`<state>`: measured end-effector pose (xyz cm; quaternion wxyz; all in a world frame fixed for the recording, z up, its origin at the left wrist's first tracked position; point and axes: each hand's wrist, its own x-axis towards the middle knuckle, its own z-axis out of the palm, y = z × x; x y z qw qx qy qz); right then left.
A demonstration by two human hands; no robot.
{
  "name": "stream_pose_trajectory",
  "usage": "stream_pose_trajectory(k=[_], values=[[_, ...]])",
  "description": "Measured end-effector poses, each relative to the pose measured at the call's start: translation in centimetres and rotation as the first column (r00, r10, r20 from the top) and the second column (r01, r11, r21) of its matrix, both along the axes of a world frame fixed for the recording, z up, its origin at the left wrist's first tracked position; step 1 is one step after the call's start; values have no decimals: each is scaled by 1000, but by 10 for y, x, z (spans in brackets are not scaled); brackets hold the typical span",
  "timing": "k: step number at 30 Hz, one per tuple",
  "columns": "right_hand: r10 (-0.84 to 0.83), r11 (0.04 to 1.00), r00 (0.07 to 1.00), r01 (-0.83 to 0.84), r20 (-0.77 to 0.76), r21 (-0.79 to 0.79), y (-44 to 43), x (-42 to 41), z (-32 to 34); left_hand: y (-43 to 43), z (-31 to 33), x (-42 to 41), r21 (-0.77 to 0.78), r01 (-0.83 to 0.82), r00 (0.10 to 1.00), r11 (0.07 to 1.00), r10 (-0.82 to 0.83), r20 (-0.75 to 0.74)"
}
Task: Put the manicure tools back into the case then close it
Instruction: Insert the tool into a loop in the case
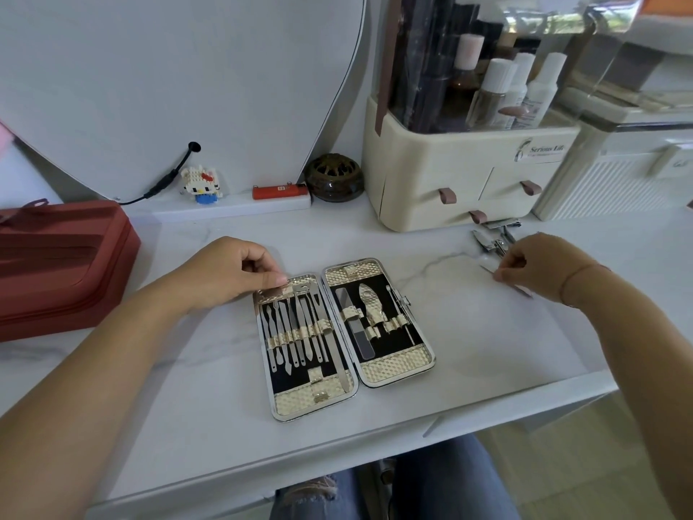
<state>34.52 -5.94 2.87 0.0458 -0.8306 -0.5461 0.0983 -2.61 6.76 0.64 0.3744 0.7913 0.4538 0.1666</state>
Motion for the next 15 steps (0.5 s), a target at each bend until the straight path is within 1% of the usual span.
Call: stream_pose_trajectory(k=[3,6,7,8,9,10,11,12,13,14,15], values=[[43,996,999,-43,-7,-83,2,-5,2,1,0,-1,2,3,1000,1000,-3,6],[105,990,994,-106,-10,-92,1,-10,1,1,-1,-2,-12,18,1000,1000,-18,20],[119,990,992,-121,-34,-66,-1,-13,1,1,-1,-2,-16,21,1000,1000,-21,23],[119,992,988,-122,-94,-25,-2,-16,2,1,0,-2,-15,22,1000,1000,-21,23],[116,993,971,-114,-209,24,-4,-21,3,1,0,-2,-10,20,1000,1000,-20,19],[115,993,922,-94,-371,75,-5,-28,5,1,0,-2,-3,18,1000,1000,-18,14],[123,990,830,-67,-543,121,-5,-36,7,1,0,-2,0,18,1000,1000,-18,11],[138,987,714,-39,-686,158,-3,-45,8,1,0,-1,-1,19,1000,1000,-19,10],[158,983,604,-18,-781,184,-1,-53,8,1,0,-1,-5,20,1000,1000,-20,10],[172,980,516,-8,-839,196,2,-61,7,1,0,-1,-10,21,1000,1000,-21,12],[179,980,450,-6,-875,197,6,-70,6,1,0,-2,-14,23,1000,1000,-23,16]])
